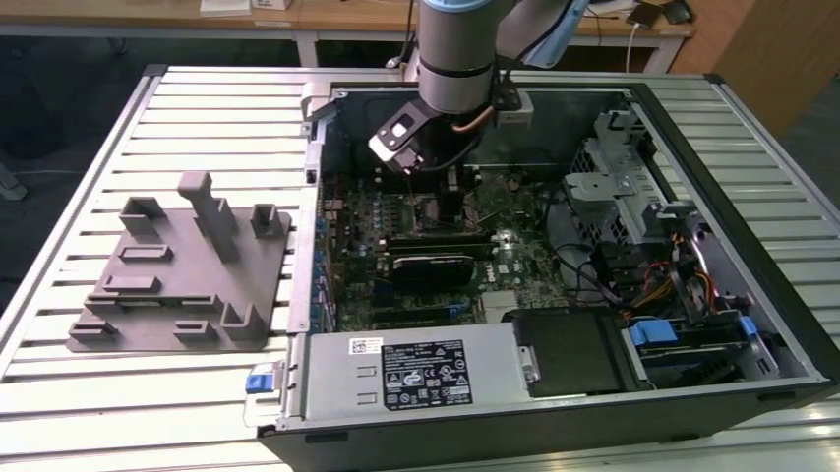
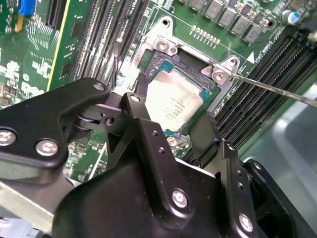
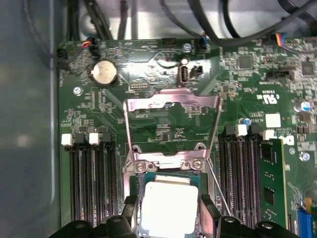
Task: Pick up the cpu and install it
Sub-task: 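Place the cpu into insertion slot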
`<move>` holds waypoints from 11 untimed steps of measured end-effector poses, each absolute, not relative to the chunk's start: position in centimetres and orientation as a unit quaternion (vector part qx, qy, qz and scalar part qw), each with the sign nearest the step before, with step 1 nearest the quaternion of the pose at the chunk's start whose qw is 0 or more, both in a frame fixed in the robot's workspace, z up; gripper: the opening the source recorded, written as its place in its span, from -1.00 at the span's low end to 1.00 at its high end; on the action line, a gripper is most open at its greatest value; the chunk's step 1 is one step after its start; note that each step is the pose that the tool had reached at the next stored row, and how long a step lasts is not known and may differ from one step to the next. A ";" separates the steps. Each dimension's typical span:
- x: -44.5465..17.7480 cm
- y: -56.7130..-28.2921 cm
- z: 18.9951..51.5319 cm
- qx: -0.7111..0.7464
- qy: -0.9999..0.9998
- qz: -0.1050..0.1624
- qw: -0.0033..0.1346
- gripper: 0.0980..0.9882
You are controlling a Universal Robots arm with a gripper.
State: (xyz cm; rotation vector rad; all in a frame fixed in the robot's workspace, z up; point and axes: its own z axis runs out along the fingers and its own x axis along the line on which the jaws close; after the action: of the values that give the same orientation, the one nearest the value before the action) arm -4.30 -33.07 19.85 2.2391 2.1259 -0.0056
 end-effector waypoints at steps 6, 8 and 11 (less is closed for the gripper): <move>-4.3 -33.1 19.7 0.748 0.663 -0.003 0.027 0.15; -4.3 -33.1 19.6 0.752 0.658 -0.003 0.027 0.15; -4.3 -33.1 19.6 0.754 0.656 -0.003 0.027 0.15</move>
State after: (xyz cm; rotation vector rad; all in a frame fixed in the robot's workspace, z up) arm -4.30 -33.07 19.61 2.3300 2.0263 -0.0089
